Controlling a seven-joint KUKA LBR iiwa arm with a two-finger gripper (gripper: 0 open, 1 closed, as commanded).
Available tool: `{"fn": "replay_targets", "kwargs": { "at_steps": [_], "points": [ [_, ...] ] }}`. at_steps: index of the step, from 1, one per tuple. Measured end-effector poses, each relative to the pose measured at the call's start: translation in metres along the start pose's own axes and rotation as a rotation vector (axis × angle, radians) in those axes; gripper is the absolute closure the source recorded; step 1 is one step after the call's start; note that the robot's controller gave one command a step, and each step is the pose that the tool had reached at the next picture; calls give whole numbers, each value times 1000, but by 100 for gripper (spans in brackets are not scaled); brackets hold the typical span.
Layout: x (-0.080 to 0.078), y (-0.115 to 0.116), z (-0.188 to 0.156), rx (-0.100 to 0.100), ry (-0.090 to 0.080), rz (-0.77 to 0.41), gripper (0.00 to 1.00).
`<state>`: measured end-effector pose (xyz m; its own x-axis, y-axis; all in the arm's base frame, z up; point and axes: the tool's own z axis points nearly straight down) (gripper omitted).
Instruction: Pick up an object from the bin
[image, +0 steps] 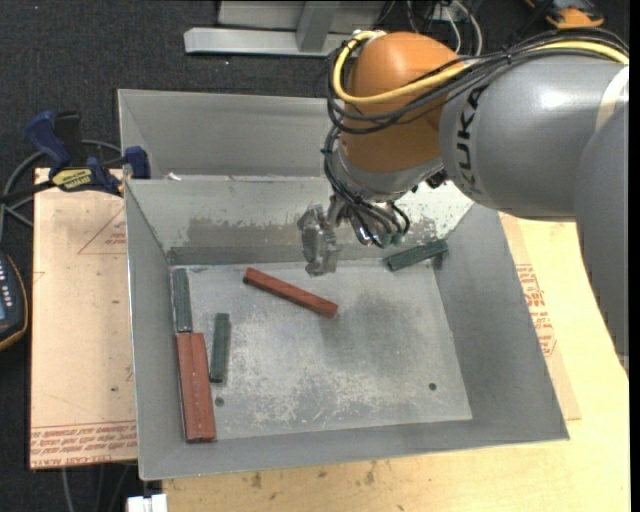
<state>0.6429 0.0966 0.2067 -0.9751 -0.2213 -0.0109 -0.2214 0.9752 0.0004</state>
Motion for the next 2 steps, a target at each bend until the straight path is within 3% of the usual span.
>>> {"fn": "replay_targets", "kwargs": {
  "at_steps": [1,2],
  "points": [
    [43,4,45,-1,16,18,100],
    [40,4,43,-1,9,19,0]
  ]
}}
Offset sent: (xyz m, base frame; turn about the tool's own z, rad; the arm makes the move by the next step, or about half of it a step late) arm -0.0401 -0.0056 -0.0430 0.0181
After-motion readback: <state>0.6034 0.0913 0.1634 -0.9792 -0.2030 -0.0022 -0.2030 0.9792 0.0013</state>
